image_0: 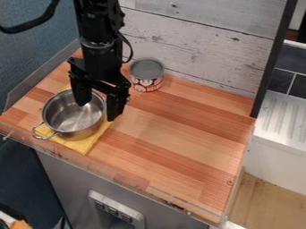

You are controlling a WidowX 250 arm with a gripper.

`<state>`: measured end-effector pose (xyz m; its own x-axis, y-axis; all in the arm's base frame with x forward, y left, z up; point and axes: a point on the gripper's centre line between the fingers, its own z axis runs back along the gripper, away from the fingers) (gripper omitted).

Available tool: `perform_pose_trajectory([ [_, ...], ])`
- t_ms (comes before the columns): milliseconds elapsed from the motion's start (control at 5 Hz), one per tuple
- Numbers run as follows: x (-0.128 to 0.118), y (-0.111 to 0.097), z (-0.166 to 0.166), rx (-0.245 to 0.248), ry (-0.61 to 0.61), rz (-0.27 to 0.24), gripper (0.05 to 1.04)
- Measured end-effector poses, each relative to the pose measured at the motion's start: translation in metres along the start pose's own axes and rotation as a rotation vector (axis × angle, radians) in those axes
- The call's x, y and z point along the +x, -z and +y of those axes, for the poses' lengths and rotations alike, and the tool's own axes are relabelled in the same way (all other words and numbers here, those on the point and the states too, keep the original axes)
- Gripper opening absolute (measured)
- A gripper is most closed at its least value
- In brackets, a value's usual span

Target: Get the brush and put on the right side of the pot

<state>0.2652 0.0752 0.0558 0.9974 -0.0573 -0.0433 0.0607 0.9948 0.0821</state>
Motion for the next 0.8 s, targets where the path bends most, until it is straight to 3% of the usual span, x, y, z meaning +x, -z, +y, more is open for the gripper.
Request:
perform_pose_trajectory([
  [200, -0.002, 0.007, -0.002, -0.013, 0.002, 0.027, 1.001],
  [600, 0.030, -0.008, 0.057, -0.055, -0.093, -0.029, 1.001],
  [800, 0.044, -0.003, 0.082, -0.022, -0.114, -0.033, 1.001],
])
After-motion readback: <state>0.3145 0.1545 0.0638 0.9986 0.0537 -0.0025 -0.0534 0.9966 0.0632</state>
